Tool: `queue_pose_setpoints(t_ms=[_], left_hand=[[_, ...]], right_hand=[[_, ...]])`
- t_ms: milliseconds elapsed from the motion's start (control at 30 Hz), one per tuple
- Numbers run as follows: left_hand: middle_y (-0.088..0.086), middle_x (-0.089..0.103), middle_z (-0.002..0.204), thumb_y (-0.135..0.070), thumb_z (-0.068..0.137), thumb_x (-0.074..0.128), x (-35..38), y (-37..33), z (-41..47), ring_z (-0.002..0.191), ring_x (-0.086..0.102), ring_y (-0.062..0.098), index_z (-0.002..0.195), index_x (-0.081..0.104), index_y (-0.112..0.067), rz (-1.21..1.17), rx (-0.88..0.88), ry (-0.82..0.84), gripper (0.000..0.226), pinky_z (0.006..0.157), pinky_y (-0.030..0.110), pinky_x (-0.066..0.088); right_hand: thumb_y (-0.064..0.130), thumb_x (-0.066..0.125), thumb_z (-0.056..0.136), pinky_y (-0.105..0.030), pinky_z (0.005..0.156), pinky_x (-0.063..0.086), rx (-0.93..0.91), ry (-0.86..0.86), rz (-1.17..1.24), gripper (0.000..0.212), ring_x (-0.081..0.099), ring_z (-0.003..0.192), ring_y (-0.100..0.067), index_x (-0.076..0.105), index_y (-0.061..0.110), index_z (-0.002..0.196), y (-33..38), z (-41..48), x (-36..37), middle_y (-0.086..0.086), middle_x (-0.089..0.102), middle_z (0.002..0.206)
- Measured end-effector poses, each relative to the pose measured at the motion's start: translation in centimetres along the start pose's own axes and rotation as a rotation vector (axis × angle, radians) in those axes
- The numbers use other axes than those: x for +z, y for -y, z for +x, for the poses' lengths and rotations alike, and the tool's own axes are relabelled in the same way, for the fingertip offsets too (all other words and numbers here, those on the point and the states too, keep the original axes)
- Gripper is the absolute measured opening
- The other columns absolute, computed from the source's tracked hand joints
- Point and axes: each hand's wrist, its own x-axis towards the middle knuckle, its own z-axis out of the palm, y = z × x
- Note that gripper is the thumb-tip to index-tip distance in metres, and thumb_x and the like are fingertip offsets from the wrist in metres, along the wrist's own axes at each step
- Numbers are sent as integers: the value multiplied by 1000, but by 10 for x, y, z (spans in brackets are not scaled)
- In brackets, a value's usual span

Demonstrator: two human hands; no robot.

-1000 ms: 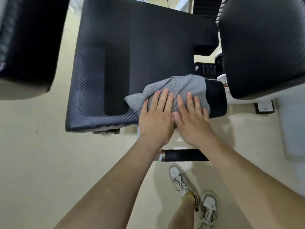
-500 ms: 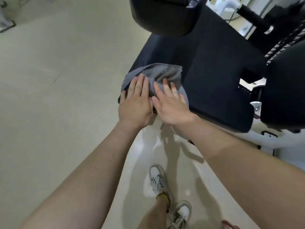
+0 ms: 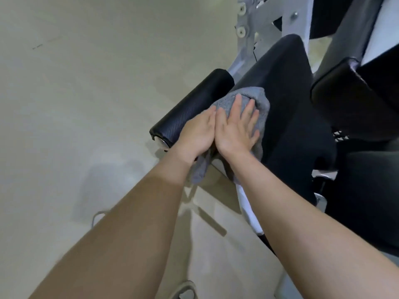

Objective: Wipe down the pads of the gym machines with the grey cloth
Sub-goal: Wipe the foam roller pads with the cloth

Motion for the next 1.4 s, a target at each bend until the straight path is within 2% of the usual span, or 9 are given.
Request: queue_pose_setpoints(t_ms=[167, 267, 400, 700, 767, 867, 1000, 1267, 1400], left_hand=[[-1, 36, 154, -31, 103, 37, 1, 6, 28, 140, 35, 11, 149, 33, -17, -347, -47, 154, 48, 118, 28, 21], [-3, 30, 156, -30, 104, 34, -2, 6, 42, 141, 30, 9, 152, 25, -19, -339, -48, 257, 49, 115, 22, 20], [-6, 29, 158, -40, 101, 34, 0, 4, 64, 142, 31, 11, 152, 23, -27, -379, -50, 353, 54, 119, 36, 21], [12, 34, 152, -15, 104, 34, 11, -25, 112, 137, 38, 24, 151, 17, -13, -537, -241, 368, 51, 116, 37, 28], [15, 38, 149, -19, 103, 38, 15, -33, 123, 133, 42, 28, 149, 21, -11, -517, -310, 282, 49, 112, 37, 33], [16, 46, 135, -29, 98, 49, 15, -40, 139, 118, 49, 31, 132, 39, -7, -152, -303, 167, 42, 96, 38, 42], [15, 61, 111, -37, 98, 46, 18, -40, 159, 94, 56, 28, 106, 47, -8, -155, -232, 225, 30, 72, 30, 35], [-2, 62, 128, -47, 93, 45, 52, -34, 205, 118, 58, 17, 146, 36, -30, -479, -277, 463, 56, 104, 36, 44], [8, 47, 145, -21, 103, 35, 50, -41, 221, 132, 46, 20, 148, 29, -9, -274, -105, 561, 47, 83, -4, 32]], right_hand=[[39, 32, 95, -50, 118, -2, 130, -97, -47, 68, -13, 147, -17, -2, 30, 152, 19, 26, -1, 3, -14, 161], [36, 37, 93, -49, 118, 0, 197, -140, -55, 72, -10, 148, -17, -2, 27, 153, 28, 40, -3, 3, -11, 162], [34, 39, 92, -52, 117, 5, 256, -185, -118, 73, -6, 148, -21, -2, 24, 153, 35, 62, -6, 0, -8, 162], [31, 42, 90, -60, 113, 12, 304, -189, -229, 76, -3, 148, -29, 0, 20, 153, 36, 118, -18, -6, -5, 162], [30, 42, 89, -61, 112, 15, 315, -209, -230, 76, 0, 147, -29, 3, 19, 153, 34, 132, -22, -7, -2, 162], [32, 42, 89, -61, 111, 18, 344, -239, -225, 75, 4, 147, -29, 3, 20, 153, 32, 152, -27, -7, 1, 162], [34, 41, 89, -61, 111, 21, 395, -276, -243, 75, 8, 147, -29, 3, 21, 152, 30, 173, -29, -8, 5, 161], [35, 47, 91, -54, 114, 20, 480, -308, -164, 80, 8, 148, -21, -1, 18, 153, 18, 211, -38, -1, 5, 162], [38, 49, 91, -53, 114, 21, 521, -298, -142, 84, 7, 148, -19, -4, 16, 153, 24, 228, -50, 1, 5, 162]])
